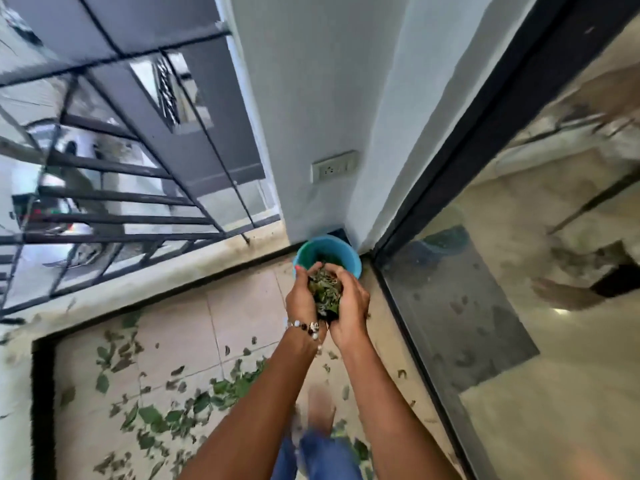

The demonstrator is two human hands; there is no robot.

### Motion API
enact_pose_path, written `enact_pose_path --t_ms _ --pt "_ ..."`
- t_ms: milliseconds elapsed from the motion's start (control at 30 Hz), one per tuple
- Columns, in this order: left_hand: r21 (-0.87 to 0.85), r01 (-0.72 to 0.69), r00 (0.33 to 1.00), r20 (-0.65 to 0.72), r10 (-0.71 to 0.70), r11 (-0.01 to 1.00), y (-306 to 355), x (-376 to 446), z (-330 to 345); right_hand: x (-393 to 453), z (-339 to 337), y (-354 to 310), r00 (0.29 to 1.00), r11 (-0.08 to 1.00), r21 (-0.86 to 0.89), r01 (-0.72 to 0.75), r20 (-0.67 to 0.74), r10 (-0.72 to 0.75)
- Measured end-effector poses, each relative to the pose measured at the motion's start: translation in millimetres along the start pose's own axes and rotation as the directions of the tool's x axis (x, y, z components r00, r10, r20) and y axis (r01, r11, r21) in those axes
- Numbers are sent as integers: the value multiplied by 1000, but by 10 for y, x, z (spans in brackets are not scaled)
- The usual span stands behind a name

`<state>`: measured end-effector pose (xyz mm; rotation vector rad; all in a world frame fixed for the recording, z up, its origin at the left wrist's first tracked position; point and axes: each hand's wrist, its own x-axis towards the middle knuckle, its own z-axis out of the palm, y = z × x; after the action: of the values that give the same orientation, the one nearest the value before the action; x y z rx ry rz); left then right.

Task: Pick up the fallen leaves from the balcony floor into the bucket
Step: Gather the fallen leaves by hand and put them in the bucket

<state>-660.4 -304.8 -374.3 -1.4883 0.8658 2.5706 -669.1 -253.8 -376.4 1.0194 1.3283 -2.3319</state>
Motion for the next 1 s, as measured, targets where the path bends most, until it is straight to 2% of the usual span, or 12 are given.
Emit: enact_pose_path --t_ms 167,367,500,667,800,867,1000 --pt "16 137 990 6 -137 990 -200 1544 -47 1389 -31 559 981 984 139 -114 -140 133" --pt "200 216 976 -55 -209 956 -556 3348 -268 3045 -231 1412 940 957 246 -155 -261 219" --pt "300 337 941 -109 -319 892 -685 4032 -311 3741 -425 1874 931 928 331 -172 -254 263" --pt "414 391 920 -140 -367 822 -691 4226 -219 3959 -531 1972 856 907 348 -237 -367 364" --pt "579 357 929 -142 -341 733 -538 3978 -115 3762 -493 1808 840 923 305 -233 -415 349" --pt "706 308 946 -155 -285 637 -448 3843 -86 3521 -408 1614 853 932 278 -231 -403 332" --pt "880 146 980 -66 -189 453 -210 3338 87 2838 -274 1071 906 953 221 -207 -324 272"
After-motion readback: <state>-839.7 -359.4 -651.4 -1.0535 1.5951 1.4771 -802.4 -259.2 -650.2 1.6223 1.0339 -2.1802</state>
